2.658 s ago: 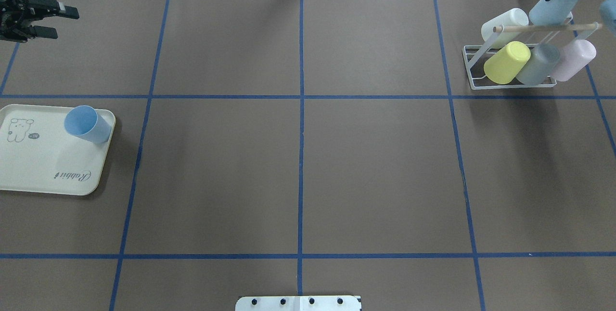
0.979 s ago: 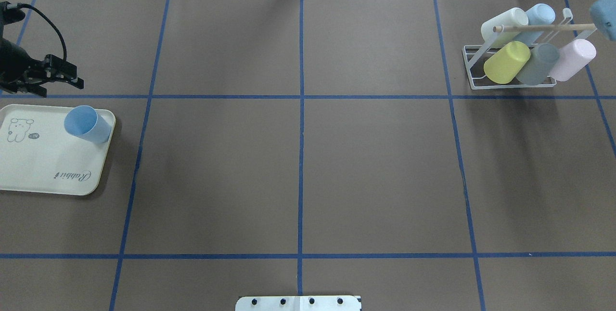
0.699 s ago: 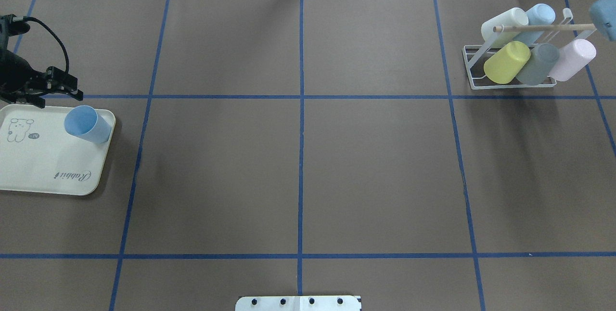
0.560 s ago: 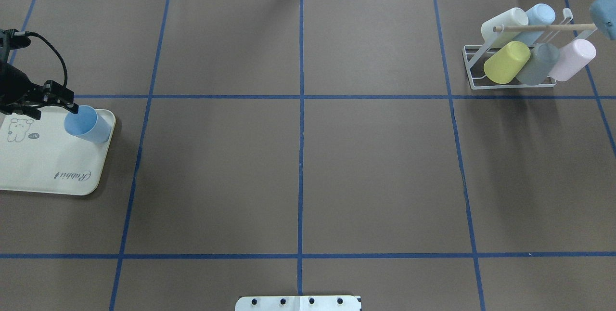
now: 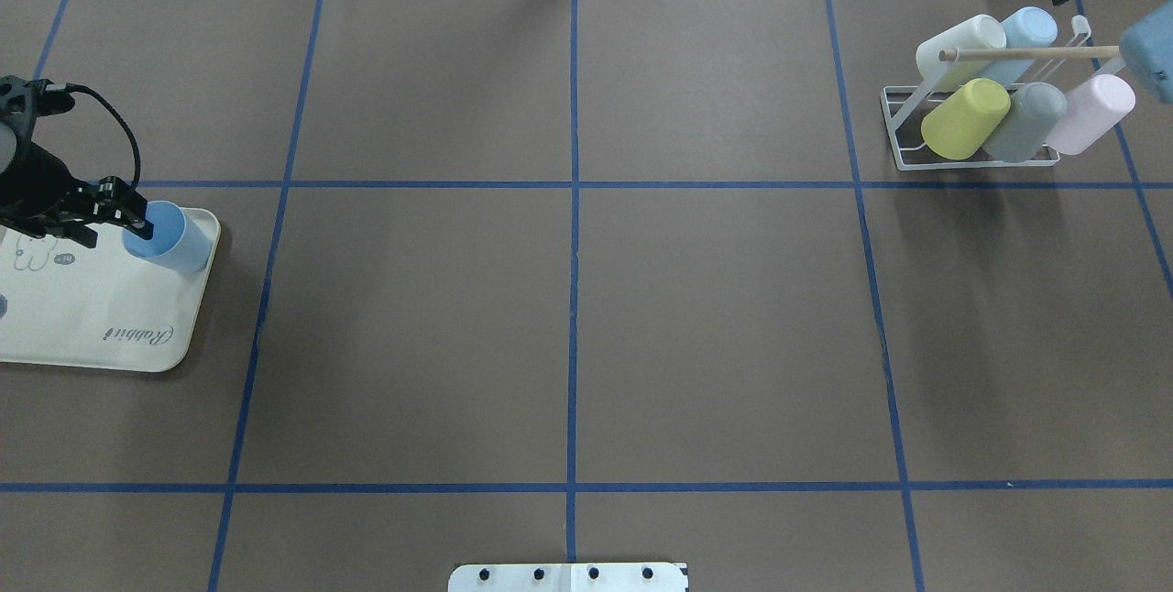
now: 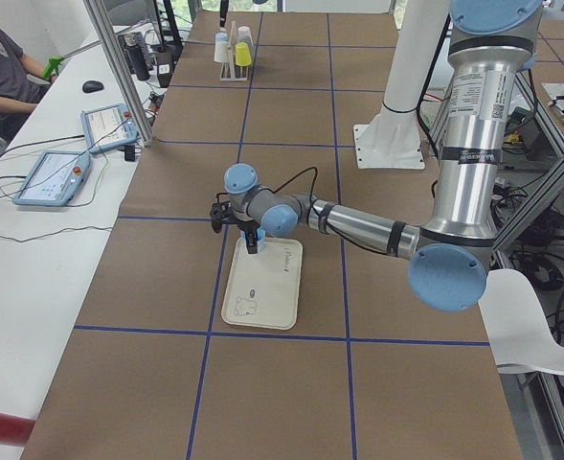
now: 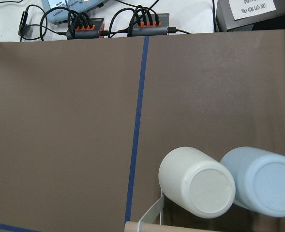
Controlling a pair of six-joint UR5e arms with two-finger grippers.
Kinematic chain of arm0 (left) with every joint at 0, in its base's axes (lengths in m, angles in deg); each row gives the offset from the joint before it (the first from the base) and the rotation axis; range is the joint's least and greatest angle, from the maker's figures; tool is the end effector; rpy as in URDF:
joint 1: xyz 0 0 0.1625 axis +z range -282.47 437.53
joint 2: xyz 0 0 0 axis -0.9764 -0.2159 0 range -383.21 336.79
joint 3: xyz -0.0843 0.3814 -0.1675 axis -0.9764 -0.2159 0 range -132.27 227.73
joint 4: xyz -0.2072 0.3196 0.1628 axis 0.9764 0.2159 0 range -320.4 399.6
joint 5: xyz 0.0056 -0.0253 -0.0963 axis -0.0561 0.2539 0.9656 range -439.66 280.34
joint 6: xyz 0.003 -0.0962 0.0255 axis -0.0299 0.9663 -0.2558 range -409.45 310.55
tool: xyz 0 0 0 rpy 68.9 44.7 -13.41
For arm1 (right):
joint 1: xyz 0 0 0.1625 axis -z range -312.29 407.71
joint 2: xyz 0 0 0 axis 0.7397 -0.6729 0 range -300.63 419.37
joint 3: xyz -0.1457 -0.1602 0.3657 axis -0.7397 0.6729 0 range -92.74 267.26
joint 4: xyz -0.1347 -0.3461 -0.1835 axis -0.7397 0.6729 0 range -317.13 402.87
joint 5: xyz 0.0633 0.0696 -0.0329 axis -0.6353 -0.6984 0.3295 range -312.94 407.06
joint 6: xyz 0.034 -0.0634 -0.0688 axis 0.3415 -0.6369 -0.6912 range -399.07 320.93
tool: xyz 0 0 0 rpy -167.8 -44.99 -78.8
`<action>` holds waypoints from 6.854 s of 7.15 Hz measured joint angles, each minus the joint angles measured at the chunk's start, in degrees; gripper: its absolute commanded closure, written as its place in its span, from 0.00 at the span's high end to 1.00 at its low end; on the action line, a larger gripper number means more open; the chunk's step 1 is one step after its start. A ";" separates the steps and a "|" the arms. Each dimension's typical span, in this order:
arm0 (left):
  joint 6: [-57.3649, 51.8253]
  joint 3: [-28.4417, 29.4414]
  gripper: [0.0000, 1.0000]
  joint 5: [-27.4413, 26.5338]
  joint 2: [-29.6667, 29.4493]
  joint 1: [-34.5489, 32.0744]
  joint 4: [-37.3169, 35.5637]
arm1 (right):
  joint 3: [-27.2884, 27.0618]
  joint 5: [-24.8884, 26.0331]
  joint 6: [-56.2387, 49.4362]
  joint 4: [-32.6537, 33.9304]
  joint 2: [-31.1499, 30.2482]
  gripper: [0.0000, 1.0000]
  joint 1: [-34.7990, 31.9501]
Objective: Transfer IKEA cup to right arm and place on rack
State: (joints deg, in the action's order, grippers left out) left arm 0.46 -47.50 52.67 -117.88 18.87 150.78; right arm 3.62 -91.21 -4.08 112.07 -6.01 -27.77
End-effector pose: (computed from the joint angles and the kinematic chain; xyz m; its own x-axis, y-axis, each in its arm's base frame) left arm 0.2265 -0.4993 0.5301 0.6309 -0.1207 -0.7664 0.0578 0.9924 -0.1088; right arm -0.1106 -0.6621 0.4146 0.5429 -0.0788 0.8361 -0.1422 0.9726 0.1840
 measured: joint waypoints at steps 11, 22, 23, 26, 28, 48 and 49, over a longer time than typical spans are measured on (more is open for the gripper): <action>0.91 -9.81 0.00 3.29 -2.38 -2.36 -3.45 | -8.12 1.08 12.48 -0.59 -1.15 0.98 6.01; 54.72 -4.78 0.00 7.65 -16.46 9.09 35.10 | -24.27 21.31 62.33 -33.71 0.10 0.98 36.25; 62.94 -2.79 0.00 4.05 -16.48 10.56 45.61 | -24.09 23.12 65.27 -38.07 0.09 0.98 36.73; 81.14 0.71 0.00 -9.43 -16.66 17.41 69.27 | -22.69 27.49 69.47 -47.30 0.32 0.97 37.84; 92.90 2.34 0.00 -17.69 -17.25 21.30 81.26 | -21.92 30.16 71.67 -52.44 0.41 0.97 38.74; 113.76 9.58 1.00 -39.98 -25.07 34.39 107.37 | -16.65 32.46 74.08 -69.36 5.44 0.28 44.26; 113.55 9.34 1.00 -40.00 -24.64 34.14 107.40 | -16.70 32.48 74.08 -69.42 5.44 0.28 44.24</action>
State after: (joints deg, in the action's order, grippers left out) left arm 114.01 -38.17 12.67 -142.52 53.01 258.18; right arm -13.07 -58.74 70.00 42.65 -0.57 16.46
